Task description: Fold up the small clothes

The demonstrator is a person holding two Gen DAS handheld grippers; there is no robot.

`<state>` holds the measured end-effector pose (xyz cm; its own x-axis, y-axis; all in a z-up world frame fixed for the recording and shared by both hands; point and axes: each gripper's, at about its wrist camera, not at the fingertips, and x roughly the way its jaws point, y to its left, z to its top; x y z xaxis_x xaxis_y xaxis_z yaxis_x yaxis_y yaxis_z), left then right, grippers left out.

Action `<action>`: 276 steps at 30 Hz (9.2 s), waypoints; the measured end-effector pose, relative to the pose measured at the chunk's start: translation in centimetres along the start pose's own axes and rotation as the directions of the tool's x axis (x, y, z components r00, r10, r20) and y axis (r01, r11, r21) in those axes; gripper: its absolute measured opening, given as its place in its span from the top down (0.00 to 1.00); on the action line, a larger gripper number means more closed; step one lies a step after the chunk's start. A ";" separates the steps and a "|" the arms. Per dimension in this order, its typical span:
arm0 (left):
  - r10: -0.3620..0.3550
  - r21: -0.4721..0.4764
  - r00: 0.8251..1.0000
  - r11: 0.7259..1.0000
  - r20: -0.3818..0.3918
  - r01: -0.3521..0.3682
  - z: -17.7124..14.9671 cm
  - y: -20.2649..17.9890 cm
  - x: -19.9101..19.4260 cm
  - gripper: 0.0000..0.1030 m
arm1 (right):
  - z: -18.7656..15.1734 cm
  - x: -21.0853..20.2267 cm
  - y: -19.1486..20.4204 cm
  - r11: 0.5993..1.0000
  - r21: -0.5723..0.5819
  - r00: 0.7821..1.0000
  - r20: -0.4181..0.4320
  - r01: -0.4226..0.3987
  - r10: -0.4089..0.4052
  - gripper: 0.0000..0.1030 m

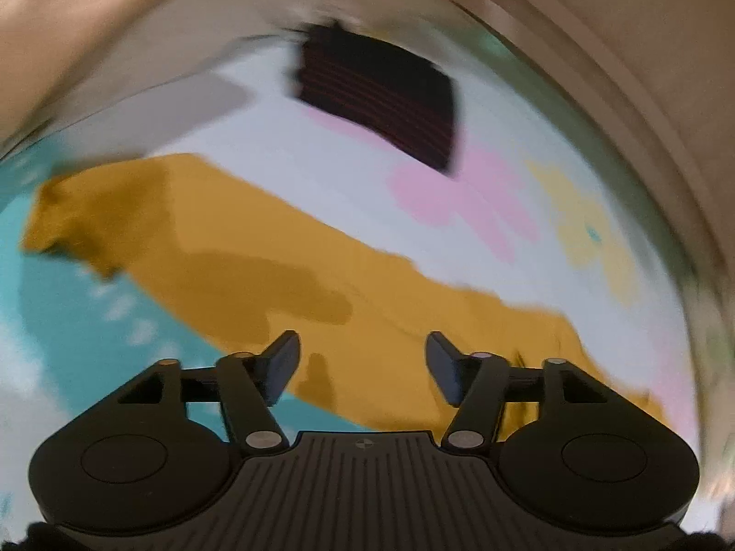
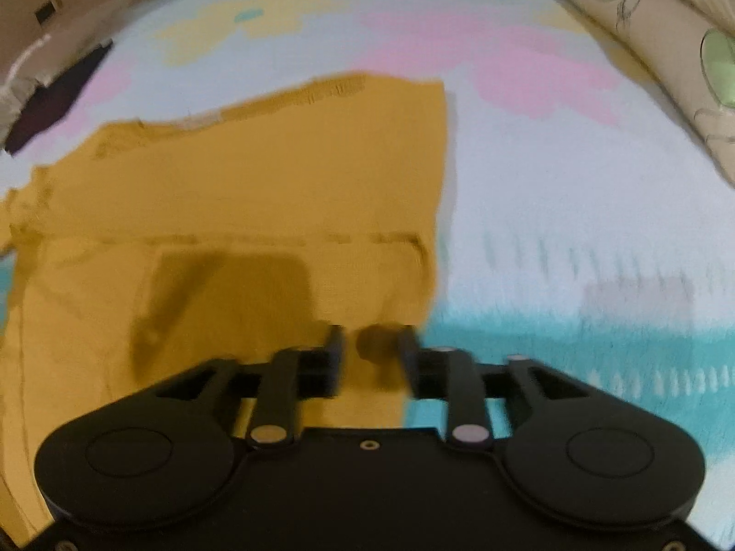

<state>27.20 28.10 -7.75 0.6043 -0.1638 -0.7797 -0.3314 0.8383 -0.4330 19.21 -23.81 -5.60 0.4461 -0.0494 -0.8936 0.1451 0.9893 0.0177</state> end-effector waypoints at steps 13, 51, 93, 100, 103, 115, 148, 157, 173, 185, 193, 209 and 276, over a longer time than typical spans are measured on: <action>0.117 -0.242 0.988 0.966 0.103 -0.089 2.1 5.8 1.4 0.36 | 2.0 -1.2 1.0 0.994 0.062 0.994 0.070 -0.086 0.082 0.47; -0.336 0.537 0.935 0.770 -0.115 0.343 -12.7 -28.9 5.5 0.36 | 2.9 -2.7 -0.8 0.978 0.139 0.980 0.144 -0.156 0.136 0.47; -0.060 0.213 0.984 0.972 -0.170 0.096 -2.6 -12.8 7.3 0.12 | 3.8 6.3 24.3 0.799 -0.601 0.981 0.133 -0.034 0.142 0.56; -0.087 0.197 0.985 0.974 -0.148 0.115 -2.1 -12.6 7.1 0.12 | 7.1 4.2 17.2 0.947 -0.322 0.980 0.180 -0.020 0.082 0.90; -0.093 0.197 0.985 0.973 -0.146 0.121 -2.0 -12.8 7.0 0.12 | 7.9 3.0 11.6 0.986 -0.160 0.984 0.166 -0.039 0.065 0.89; -0.053 0.279 0.991 0.957 -0.120 0.085 -2.1 -14.0 7.0 0.12 | 7.4 2.1 -2.0 0.952 0.250 0.974 0.183 -0.175 0.131 0.47; -0.043 0.326 0.998 0.944 -0.044 0.055 -1.2 -14.8 6.2 0.12 | 7.6 2.4 -5.5 0.978 0.207 0.990 0.140 -0.029 0.000 0.89; -0.052 0.459 0.991 0.882 -0.125 0.104 -4.2 -18.6 7.2 0.12 | 7.7 3.0 -5.4 0.973 0.224 0.989 0.145 -0.051 0.019 0.88; 0.174 0.527 0.984 0.840 -0.034 -0.130 -4.5 -16.5 9.6 0.79 | 7.4 2.7 -5.5 0.971 0.210 0.983 0.165 -0.114 0.080 0.88; 0.062 0.464 0.998 0.884 0.007 -0.059 -3.3 -17.2 6.5 0.71 | 7.2 3.9 -6.9 0.969 0.248 0.989 0.143 0.003 -0.040 0.69; 0.008 0.658 0.992 0.749 -0.128 0.079 -9.0 -21.5 7.2 0.61 | 7.5 2.8 -7.1 0.964 0.261 0.981 0.192 -0.050 -0.002 0.69; 0.150 0.731 0.988 0.669 0.043 -0.133 -9.8 -19.2 8.7 0.26 | 6.4 4.6 -6.7 0.979 0.187 0.995 0.081 -0.079 0.065 0.55; 0.065 0.660 0.982 0.749 -0.175 0.068 -22.8 -8.0 -6.2 0.19 | -12.6 -7.6 -6.7 0.964 0.051 0.946 -0.187 -0.260 0.265 0.56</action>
<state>9.58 10.52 -9.75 0.4457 -0.1977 -0.8731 0.2710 0.9593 -0.0789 3.69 -28.33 -4.56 0.2954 0.2414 -0.9244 0.0686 0.9597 0.2725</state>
